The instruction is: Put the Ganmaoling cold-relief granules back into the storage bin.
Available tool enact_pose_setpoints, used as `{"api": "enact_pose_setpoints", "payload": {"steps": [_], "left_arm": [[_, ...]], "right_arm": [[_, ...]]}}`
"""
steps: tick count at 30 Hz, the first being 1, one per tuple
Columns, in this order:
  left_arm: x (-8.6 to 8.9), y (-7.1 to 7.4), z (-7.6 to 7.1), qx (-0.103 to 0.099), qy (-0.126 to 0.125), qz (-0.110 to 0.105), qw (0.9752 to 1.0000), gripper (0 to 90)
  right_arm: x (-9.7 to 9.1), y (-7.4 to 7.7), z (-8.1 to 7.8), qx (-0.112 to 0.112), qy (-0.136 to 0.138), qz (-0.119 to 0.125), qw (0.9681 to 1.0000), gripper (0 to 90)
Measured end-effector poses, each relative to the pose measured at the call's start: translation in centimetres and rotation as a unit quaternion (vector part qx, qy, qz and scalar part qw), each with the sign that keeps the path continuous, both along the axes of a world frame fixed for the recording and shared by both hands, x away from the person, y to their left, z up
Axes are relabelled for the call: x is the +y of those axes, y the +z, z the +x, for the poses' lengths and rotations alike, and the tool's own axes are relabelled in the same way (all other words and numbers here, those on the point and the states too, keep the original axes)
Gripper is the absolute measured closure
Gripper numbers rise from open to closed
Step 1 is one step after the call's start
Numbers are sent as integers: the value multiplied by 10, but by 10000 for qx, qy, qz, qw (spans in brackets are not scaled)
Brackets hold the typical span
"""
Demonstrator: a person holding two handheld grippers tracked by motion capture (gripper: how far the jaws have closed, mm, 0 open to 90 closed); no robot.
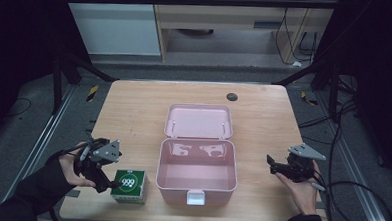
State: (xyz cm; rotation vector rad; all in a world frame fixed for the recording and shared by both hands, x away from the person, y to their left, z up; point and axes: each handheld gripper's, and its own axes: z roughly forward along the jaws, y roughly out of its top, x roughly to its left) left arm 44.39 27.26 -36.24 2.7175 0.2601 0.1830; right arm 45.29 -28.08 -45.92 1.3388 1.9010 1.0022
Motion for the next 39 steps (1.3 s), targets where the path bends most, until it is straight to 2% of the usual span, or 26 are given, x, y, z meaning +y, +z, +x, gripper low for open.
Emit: {"api": "enact_pose_setpoints", "payload": {"steps": [6,23,27,39], "left_arm": [[-6,-3,1,116,-120,130,9998,62],[-17,-23,-1,159,-420,336,9984,61],[-19,-26,-1,113,-452,321,9984,57],[-21,-44,0,256,-560,274,9977,60]], "right_arm": [[0,-1,1,18,12,-10,10000,102],[1,-2,1,53,32,-48,10000,83],[1,-2,2,36,32,-40,10000,81],[2,-4,3,133,61,-53,9999,64]]}}
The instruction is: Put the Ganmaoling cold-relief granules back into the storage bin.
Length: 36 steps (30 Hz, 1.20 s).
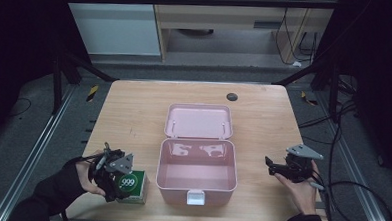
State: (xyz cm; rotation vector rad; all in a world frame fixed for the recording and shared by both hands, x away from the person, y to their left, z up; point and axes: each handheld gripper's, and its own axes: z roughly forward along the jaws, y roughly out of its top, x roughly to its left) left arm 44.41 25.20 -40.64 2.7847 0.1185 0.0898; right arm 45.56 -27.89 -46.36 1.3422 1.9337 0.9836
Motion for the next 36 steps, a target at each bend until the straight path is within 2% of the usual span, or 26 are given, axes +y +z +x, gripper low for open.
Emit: {"api": "enact_pose_setpoints", "payload": {"steps": [9,11,22,31,36], "left_arm": [[-1,-9,4,65,-98,3,9999,66],[-1,-13,5,158,-84,-2,9998,67],[-1,-28,8,346,-86,11,9994,85],[-2,-28,8,340,-147,9,9993,122],[-1,-27,8,365,-100,52,9993,137]], "right_arm": [[1,-2,1,51,37,-72,10000,57],[2,-3,1,64,42,-69,9999,56],[5,-6,3,129,83,-150,9998,53],[5,-6,3,129,97,-182,9997,53],[5,-6,3,132,105,-194,9997,53]]}}
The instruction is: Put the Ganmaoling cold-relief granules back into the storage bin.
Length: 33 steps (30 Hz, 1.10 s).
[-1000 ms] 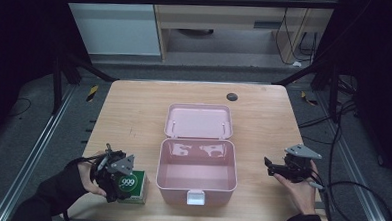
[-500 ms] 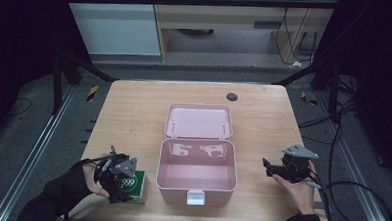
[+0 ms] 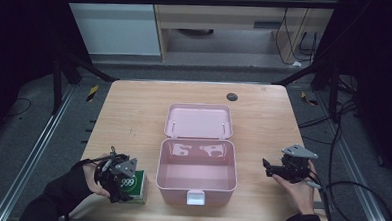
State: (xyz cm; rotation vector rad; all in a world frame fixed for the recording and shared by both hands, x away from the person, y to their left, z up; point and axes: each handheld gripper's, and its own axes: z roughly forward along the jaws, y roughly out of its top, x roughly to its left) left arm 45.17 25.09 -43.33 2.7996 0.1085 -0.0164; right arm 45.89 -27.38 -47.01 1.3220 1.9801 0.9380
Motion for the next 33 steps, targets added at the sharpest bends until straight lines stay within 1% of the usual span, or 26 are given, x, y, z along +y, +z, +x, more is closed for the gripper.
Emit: {"api": "enact_pose_setpoints", "payload": {"steps": [2,3,5,7,10,11,12,13,15,17,18,19,20,21,22,24,26,28,31,33], "left_arm": [[0,1,0,48,71,4,10000,141],[1,2,0,64,97,-27,9999,142],[1,3,0,74,116,-42,9999,143],[4,11,1,37,210,-83,9997,144],[6,22,1,-39,245,-203,9995,144],[6,22,1,-39,245,-203,9995,144],[7,25,1,-47,255,-248,9994,144],[7,33,1,-86,278,-286,9992,144],[8,41,1,-143,321,-303,9989,144],[9,48,1,-144,388,-381,9984,145],[9,48,1,-144,388,-381,9984,145],[11,56,1,-186,429,-447,9979,145],[11,59,1,-206,445,-495,9976,145],[11,59,1,-206,445,-495,9976,145],[13,67,1,-217,482,-615,9967,145],[14,75,0,-241,495,-626,9965,145],[15,81,0,-319,525,-622,9962,145],[16,87,1,-352,546,-646,9958,145],[16,97,2,-377,573,-738,9949,145],[15,102,2,-412,570,-748,9947,146]], "right_arm": [[0,0,0,0,0,1,10000,53],[0,0,0,-2,4,5,10000,53],[0,0,0,-1,-8,0,10000,53],[-1,1,-1,-6,-13,19,10000,53],[-1,1,-1,-6,-14,16,10000,53],[-1,1,-1,-6,-14,16,10000,53],[-1,1,-1,-10,-6,13,10000,53],[-1,1,-1,-9,-5,12,10000,53],[-1,1,-1,-24,-4,5,10000,53],[-1,1,-1,-20,-10,11,10000,53],[-1,0,-1,-13,-8,16,10000,53],[-1,1,-2,0,-21,43,10000,53],[-1,0,-2,-14,-18,32,10000,53],[-2,0,-2,-26,-17,17,10000,53],[-2,0,-2,-20,-28,26,10000,53],[-2,0,-2,-31,-18,33,10000,53],[-2,0,-2,-33,-15,32,10000,53],[-2,0,-2,-32,-24,31,10000,53],[-2,1,-2,-49,-14,40,10000,53],[-2,1,-2,-53,-14,38,10000,53]]}}
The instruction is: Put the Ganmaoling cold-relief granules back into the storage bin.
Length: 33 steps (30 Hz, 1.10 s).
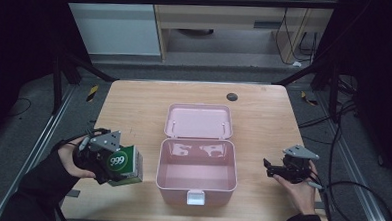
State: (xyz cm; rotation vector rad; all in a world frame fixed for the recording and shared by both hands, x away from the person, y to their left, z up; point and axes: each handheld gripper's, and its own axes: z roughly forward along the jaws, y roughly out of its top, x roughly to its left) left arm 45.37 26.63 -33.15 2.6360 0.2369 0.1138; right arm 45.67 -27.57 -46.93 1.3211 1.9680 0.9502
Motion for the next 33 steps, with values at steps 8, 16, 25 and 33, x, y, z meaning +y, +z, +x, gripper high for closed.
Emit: {"api": "enact_pose_setpoints", "payload": {"steps": [8,16,25,33], "left_arm": [[-5,21,2,-29,-6,-102,9999,146],[-14,34,8,-42,-76,-125,9999,147],[-25,48,11,-65,-218,-105,9997,148],[-38,55,12,-89,-328,-101,9994,149]], "right_arm": [[1,0,0,4,19,6,10000,54],[0,0,0,-11,31,-4,10000,54],[0,0,0,-31,47,-5,10000,55],[0,0,0,-30,55,-1,10000,55]]}}
